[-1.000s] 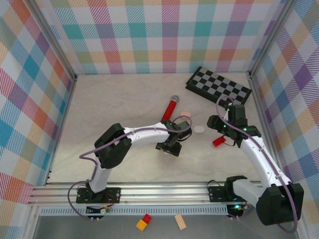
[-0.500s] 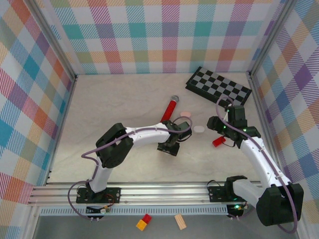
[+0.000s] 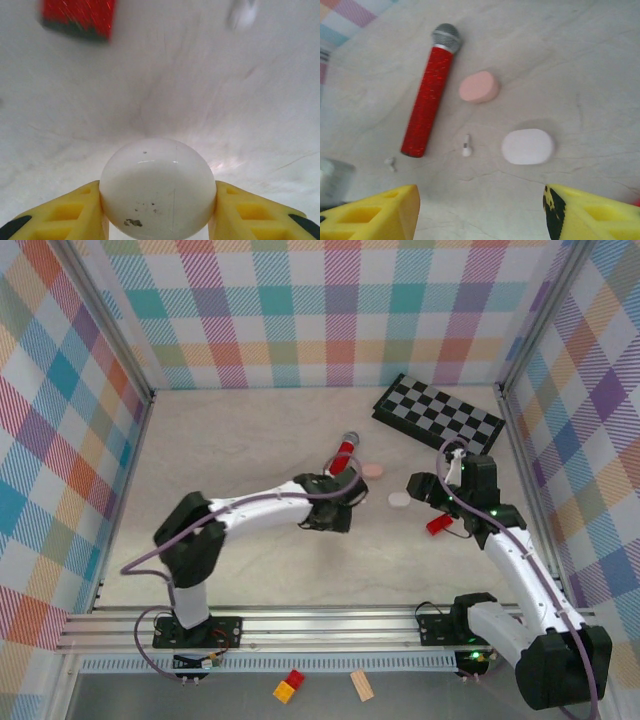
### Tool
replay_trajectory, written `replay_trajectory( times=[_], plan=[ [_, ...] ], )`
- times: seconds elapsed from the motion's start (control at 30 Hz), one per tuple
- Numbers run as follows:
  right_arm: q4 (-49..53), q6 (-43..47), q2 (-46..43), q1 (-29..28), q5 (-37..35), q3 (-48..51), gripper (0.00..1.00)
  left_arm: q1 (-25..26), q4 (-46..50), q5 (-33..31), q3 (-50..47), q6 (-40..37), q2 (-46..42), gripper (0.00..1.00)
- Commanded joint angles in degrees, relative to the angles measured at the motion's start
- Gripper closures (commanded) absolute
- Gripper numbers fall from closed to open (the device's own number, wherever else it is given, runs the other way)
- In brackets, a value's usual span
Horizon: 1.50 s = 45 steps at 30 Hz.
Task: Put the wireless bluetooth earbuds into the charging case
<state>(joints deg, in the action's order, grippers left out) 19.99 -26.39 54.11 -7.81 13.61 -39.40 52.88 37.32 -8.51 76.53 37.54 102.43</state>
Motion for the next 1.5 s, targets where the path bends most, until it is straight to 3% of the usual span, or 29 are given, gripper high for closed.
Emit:
replay_trajectory(
  times=[0.0,0.1,0.23,0.5,0.77,1.03,1.27,1.47],
  plan=[
    [-8.91,-2.46,-1.24,0.27,7.69,2.47,0.33,-2.48,-12.1,2.18,-4.44,10.48,-6.33,0.56],
    [-17.0,-6.37,-1.11,-0.2,11.56,5.49,0.33,-3.6,-22.59,7.96,-7.62,16.33,-8.84,0.58],
    [-25.06,-8.73,-1.15,-2.74,11.6,8.88,0.34,-3.89,-26.11,9.12,-6.04,19.27,-8.52,0.58],
    [-31.22,-4.19,-1.61,-8.84,8.39,11.67,0.33,-4.78,-38.81,13.17,-8.83,32.74,-8.11,0.59],
    [-33.44,7.32,1.29,-16.04,4.03,10.05,0.33,-4.81,-38.57,14.41,-8.07,34.05,-9.0,0.58],
    [-39.39,10.17,2.81,-16.79,1.86,9.88,0.36,-5.03,-40.38,16.59,-8.68,36.06,-8.74,0.58],
    [-41.93,10.89,6.47,-16.8,4.74,8.16,0.37,-5.32,-41.58,18.06,-8.68,37.08,-8.75,0.58],
    [-46.71,9.26,8.58,-16.8,5.2,8.15,0.46,-5.29,-42.5,19.15,-9.28,38.01,-9.17,0.58]
  ],
)
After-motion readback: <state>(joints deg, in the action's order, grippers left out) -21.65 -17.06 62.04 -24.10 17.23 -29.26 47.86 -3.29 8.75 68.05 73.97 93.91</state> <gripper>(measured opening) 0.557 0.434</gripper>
